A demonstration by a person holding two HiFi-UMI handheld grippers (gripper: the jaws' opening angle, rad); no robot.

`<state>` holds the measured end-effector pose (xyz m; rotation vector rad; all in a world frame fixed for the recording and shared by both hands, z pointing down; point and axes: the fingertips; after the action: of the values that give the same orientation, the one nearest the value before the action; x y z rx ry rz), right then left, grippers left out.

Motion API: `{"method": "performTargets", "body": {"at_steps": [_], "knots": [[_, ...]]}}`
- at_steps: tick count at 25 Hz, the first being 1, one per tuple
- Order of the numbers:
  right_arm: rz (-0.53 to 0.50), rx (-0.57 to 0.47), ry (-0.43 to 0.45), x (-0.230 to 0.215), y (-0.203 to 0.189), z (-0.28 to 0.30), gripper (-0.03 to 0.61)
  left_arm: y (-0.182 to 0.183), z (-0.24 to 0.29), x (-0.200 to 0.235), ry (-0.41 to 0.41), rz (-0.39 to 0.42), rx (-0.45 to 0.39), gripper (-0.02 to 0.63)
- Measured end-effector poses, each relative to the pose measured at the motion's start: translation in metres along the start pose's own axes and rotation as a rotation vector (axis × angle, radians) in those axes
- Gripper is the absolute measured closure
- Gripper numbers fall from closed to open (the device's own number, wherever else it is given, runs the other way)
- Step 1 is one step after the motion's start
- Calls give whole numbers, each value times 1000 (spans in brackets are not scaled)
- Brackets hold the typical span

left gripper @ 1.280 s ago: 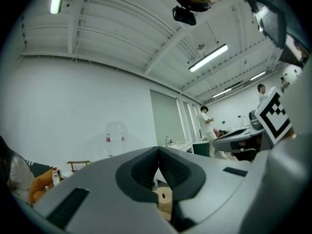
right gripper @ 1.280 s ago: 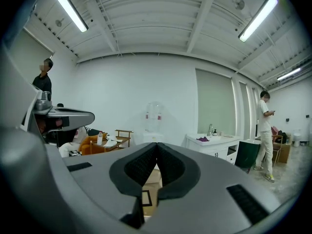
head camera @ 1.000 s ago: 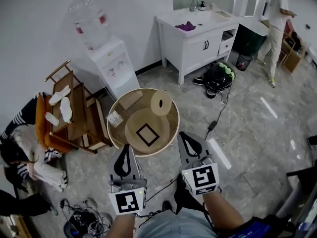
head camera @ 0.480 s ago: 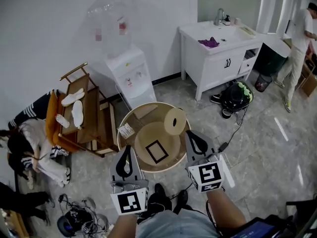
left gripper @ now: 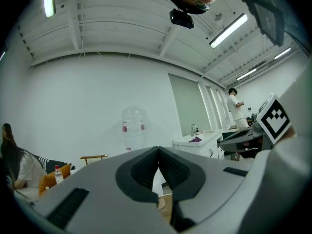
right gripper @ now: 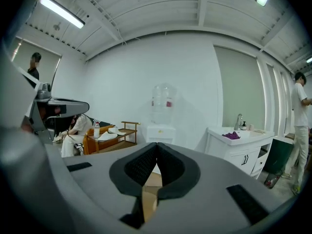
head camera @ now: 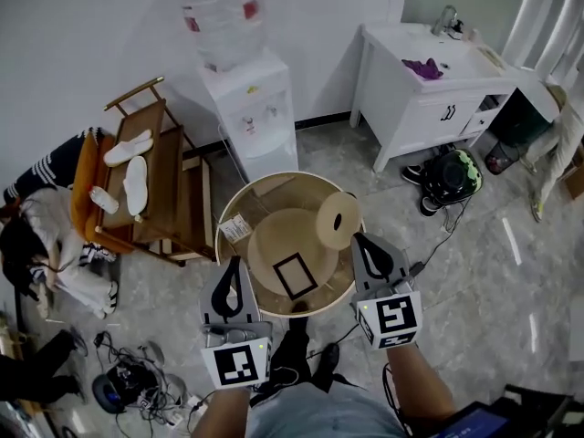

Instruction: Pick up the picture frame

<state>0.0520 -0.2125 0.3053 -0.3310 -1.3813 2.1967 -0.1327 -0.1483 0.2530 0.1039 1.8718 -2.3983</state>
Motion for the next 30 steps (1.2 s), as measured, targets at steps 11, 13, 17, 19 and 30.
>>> {"method": "performTargets", "body": {"at_steps": [11, 13, 17, 19, 30], "knots": [[8, 212, 91, 22, -73, 132, 565, -97, 107, 45, -22, -46, 174, 599], [16, 249, 104, 27, -91, 149, 565, -116, 120, 50, -24, -55, 205, 598], [27, 320, 133, 40, -132, 184, 565, -157, 146, 56, -36, -57, 249, 598], [35, 354, 148, 46, -153, 204, 565, -180, 158, 56, -45, -56, 273, 598], [32, 512, 213, 78, -260, 259, 565, -285, 191, 53, -79, -108, 405, 600]]}}
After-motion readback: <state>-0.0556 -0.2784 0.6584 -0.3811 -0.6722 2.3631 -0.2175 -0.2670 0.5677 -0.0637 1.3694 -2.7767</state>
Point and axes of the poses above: the fingertips, and each gripper's own axes: z forward along the fingers, x to its left, y out of its top, and after that the axes turned 12 degrees about x, right-handed
